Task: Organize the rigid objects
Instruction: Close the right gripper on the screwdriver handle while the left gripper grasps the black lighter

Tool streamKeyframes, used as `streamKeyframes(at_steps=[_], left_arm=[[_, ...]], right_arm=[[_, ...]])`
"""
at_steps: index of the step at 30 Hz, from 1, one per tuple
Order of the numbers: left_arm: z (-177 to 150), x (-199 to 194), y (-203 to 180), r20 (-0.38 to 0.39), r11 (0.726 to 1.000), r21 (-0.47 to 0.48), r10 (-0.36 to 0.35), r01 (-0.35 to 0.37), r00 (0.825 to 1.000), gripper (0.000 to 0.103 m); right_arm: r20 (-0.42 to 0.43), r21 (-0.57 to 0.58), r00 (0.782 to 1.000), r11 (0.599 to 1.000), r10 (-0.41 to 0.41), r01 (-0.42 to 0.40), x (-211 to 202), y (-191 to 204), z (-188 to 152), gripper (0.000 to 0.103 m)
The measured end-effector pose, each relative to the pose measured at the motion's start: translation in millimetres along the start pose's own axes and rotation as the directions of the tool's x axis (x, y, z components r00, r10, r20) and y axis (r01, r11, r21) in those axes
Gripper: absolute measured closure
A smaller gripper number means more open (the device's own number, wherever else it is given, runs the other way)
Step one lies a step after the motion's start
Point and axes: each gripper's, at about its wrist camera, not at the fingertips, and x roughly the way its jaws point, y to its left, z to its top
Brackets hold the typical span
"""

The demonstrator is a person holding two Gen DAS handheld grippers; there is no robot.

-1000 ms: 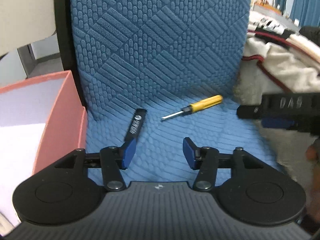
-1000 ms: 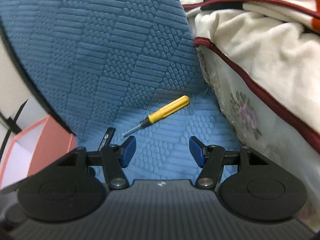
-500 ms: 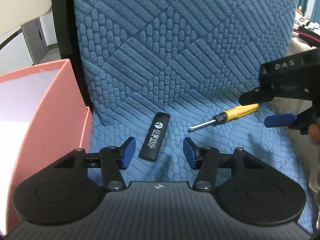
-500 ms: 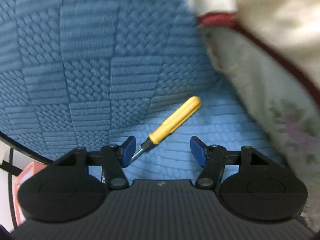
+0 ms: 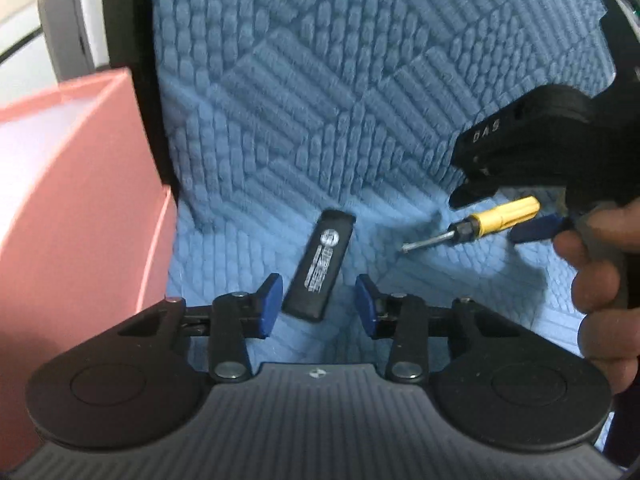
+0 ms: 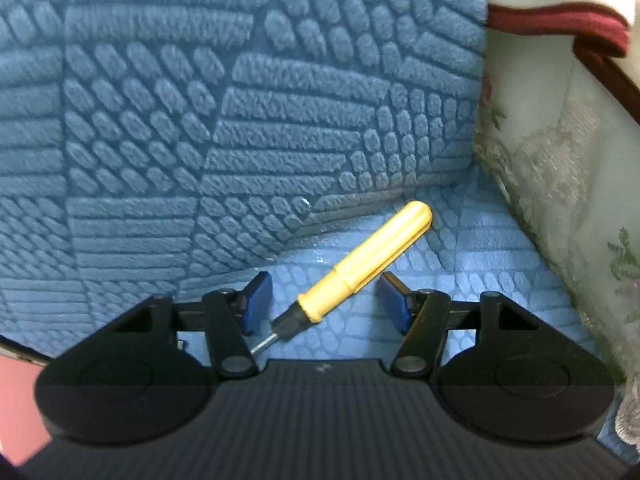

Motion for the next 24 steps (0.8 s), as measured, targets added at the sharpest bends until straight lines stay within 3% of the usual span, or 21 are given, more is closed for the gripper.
streamKeyframes(at_steps=[6,8,10,14,16,21,24], left_arm=[[-6.0,2.7,8.2,0.038,1.000,-0.004,0.004,-0.004,0.999,0.069],[-7.0,2.0,9.1,0.042,1.000,0.001,0.002,-0.002,0.999,0.070],[-8.4,2.0,10.2,0.047,1.000,0.005,0.000,0.000,0.999,0.073],[-11.0,0.6,7.4,0.049,1.000,0.001,-0.022,0.022,0.999,0.074],[-12.3,-0.7,6.7,0.046,0.999,0.006,-0.038,0.038,0.998,0.075],[-17.5,-9.4,6.7,0.037,0.998,-0.014,-0.067,0.067,0.997,0.075],[-19.2,-19.6,5.7,0.052,0.997,-0.021,-0.069,0.070,0.996,0.090]], right_arm=[[0.003,-0.088,0.999,0.995,-0.053,0.053,2.0,21.2,-9.7,0.041],[0.007,-0.113,0.997,0.991,-0.071,0.071,2.1,26.3,-14.0,0.048],[0.008,-0.121,0.997,0.990,-0.077,0.077,0.3,26.5,-15.7,0.063],[-0.013,-0.092,0.998,0.994,-0.055,0.054,-5.0,12.6,-12.9,0.067],[-0.025,-0.077,0.999,0.996,-0.045,0.043,-8.6,4.4,-13.1,0.075],[-0.063,-0.039,0.998,0.999,-0.001,-0.002,-17.1,-24.7,-16.9,0.077],[-0.069,-0.029,0.997,0.999,0.023,-0.025,-24.9,-37.7,-21.3,0.077]])
